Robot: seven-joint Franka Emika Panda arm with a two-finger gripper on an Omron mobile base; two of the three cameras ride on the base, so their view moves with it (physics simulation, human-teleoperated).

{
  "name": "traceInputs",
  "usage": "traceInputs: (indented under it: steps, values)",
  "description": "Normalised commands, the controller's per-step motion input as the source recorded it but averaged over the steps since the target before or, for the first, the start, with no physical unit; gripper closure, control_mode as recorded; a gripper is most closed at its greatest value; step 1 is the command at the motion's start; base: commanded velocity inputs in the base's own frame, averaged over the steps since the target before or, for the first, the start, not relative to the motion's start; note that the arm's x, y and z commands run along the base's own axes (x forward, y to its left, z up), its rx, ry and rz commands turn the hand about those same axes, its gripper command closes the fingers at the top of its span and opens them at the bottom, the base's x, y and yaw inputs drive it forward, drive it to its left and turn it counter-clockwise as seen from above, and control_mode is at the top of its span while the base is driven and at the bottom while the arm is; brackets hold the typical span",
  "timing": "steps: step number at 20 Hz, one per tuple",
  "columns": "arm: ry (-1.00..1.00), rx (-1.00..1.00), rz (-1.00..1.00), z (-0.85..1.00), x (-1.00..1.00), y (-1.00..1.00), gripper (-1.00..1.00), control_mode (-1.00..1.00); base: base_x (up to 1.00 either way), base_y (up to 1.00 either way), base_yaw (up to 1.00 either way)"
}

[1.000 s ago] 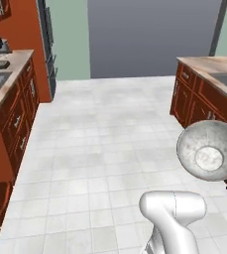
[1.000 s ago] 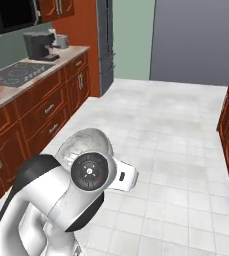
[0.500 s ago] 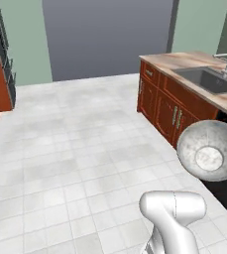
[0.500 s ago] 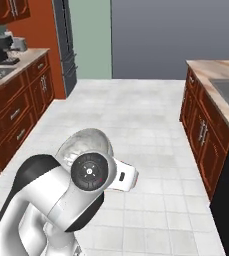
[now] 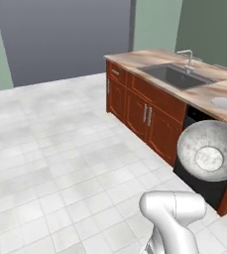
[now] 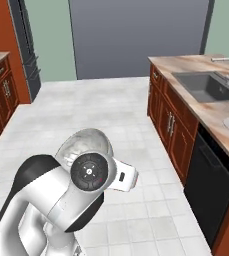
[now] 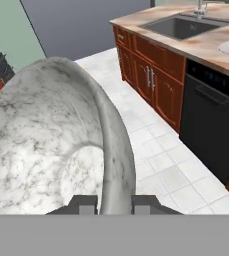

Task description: Move the bowls from the cabinet to the plates on the dining table.

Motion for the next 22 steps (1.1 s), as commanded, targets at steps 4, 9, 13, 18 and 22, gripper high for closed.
traceInputs:
  steps: [4,9,13,18,22]
  values:
    - [0.00,0.00,0.00,0.00,0.00,0.00,1.00,1.00,0.00,-0.19,-0.33]
    - [0.00,0.00,0.00,0.00,0.00,0.00,1.00,1.00,0.00,-0.21,-0.33]
    - [0.00,0.00,0.00,0.00,0.00,0.00,1.00,1.00,0.00,-0.20,-0.30]
    - [0.00,0.00,0.00,0.00,0.00,0.00,1.00,1.00,0.00,-0.21,-0.30]
    - [0.00,0.00,0.00,0.00,0.00,0.00,1.00,1.00,0.00,-0.13,-0.27]
